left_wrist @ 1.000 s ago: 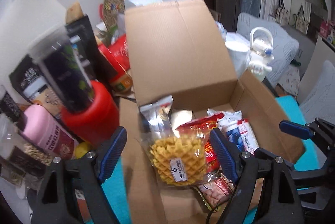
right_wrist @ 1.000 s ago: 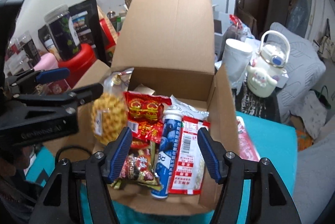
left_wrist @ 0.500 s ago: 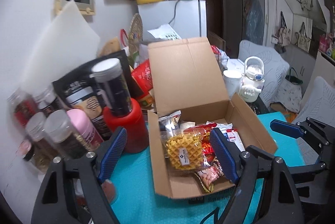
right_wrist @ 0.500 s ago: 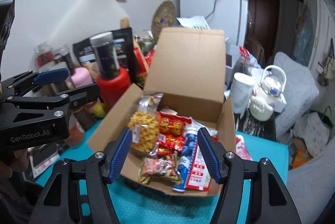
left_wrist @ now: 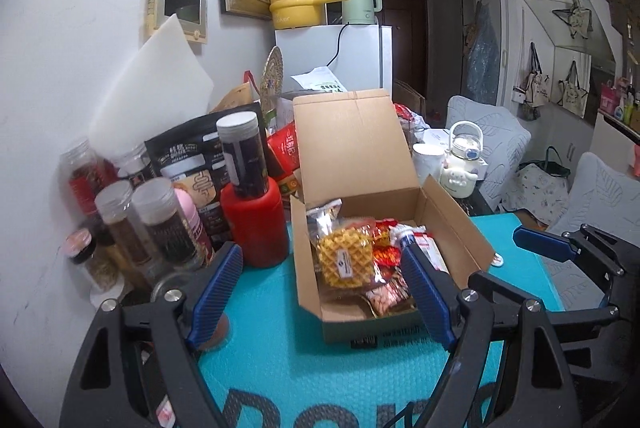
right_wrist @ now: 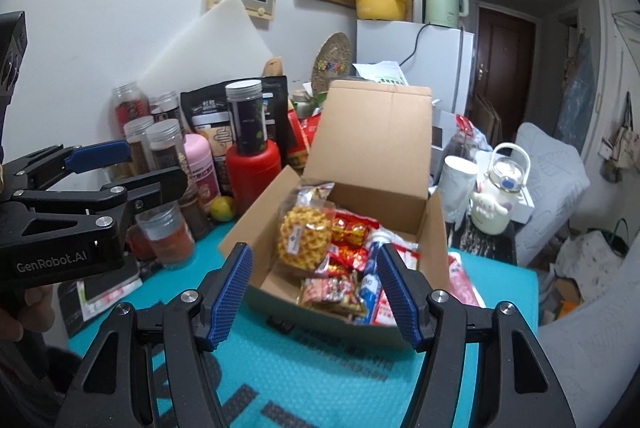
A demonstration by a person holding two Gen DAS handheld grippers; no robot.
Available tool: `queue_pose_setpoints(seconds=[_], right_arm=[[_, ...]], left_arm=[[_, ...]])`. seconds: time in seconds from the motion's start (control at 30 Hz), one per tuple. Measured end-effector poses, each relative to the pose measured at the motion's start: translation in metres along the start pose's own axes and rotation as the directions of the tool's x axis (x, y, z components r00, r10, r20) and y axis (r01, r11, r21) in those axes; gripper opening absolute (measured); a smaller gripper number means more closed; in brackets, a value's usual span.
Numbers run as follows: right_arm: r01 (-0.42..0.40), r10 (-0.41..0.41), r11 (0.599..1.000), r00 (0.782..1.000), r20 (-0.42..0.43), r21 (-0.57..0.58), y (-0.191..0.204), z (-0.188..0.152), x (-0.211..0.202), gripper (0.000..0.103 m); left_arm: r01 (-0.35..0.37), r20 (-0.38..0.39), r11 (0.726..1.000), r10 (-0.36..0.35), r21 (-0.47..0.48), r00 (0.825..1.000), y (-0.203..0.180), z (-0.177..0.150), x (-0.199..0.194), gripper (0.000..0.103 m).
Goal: Organize snacks
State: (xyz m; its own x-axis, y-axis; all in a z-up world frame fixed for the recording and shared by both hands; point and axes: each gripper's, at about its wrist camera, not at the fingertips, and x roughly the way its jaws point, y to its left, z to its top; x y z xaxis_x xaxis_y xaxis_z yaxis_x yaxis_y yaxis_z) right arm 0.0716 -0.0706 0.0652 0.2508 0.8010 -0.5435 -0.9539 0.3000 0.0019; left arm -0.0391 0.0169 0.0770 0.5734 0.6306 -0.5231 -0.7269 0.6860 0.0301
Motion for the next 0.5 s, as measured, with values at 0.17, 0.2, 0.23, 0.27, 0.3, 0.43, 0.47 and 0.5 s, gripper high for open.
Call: queue_pose_setpoints(seconds=[0.17,0.2,0.23,0.27,0.3,0.43,0.47,0.5], right_arm=[[0.021,-0.021,1.0,1.0,-0.001,0.016,0.003,-0.018,-0.014,0.065],[0.027,-0.027,0.999,1.0,-0.001,0.018,0.004,-0.021,-0.016,0.067],[0.033,-0.033,0.999,0.999,0.0,0.022,0.005,-0.025,-0.018,0.067],[0.041,-0.041,0.999,0.999,0.001,0.031,0.006,-0.029,-0.021,0.068],[0.049,-0.049,0.998,0.999,0.0,0.04,0.006,-0.032,-0.022,0.068],[0.091,-0.091,0.994,0.996,-0.008,0.063,0.008,-0.047,-0.027,0.068],[0.101,-0.1,0.992,0.995,-0.013,0.073,0.009,-0.052,-0.029,0.068],[0.105,-0.104,0.991,0.994,-0.016,0.079,0.009,-0.055,-0.029,0.068]], left_arm=[[0.027,-0.017,1.0,-0.027,0.01,0.999,-0.003,-0.02,-0.013,0.082],[0.029,-0.019,1.0,-0.028,0.012,0.999,-0.003,-0.024,-0.014,0.082],[0.031,-0.02,0.999,-0.031,0.013,0.999,-0.003,-0.028,-0.017,0.082],[0.038,-0.021,0.999,-0.038,0.018,0.999,-0.004,-0.032,-0.018,0.082],[0.043,-0.023,0.999,-0.042,0.021,0.999,-0.004,-0.036,-0.019,0.082],[0.076,-0.045,0.997,-0.075,0.03,0.996,-0.006,-0.051,-0.017,0.082],[0.083,-0.053,0.996,-0.081,0.03,0.995,-0.006,-0.055,-0.017,0.082],[0.09,-0.059,0.995,-0.088,0.03,0.994,-0.007,-0.058,-0.017,0.082]])
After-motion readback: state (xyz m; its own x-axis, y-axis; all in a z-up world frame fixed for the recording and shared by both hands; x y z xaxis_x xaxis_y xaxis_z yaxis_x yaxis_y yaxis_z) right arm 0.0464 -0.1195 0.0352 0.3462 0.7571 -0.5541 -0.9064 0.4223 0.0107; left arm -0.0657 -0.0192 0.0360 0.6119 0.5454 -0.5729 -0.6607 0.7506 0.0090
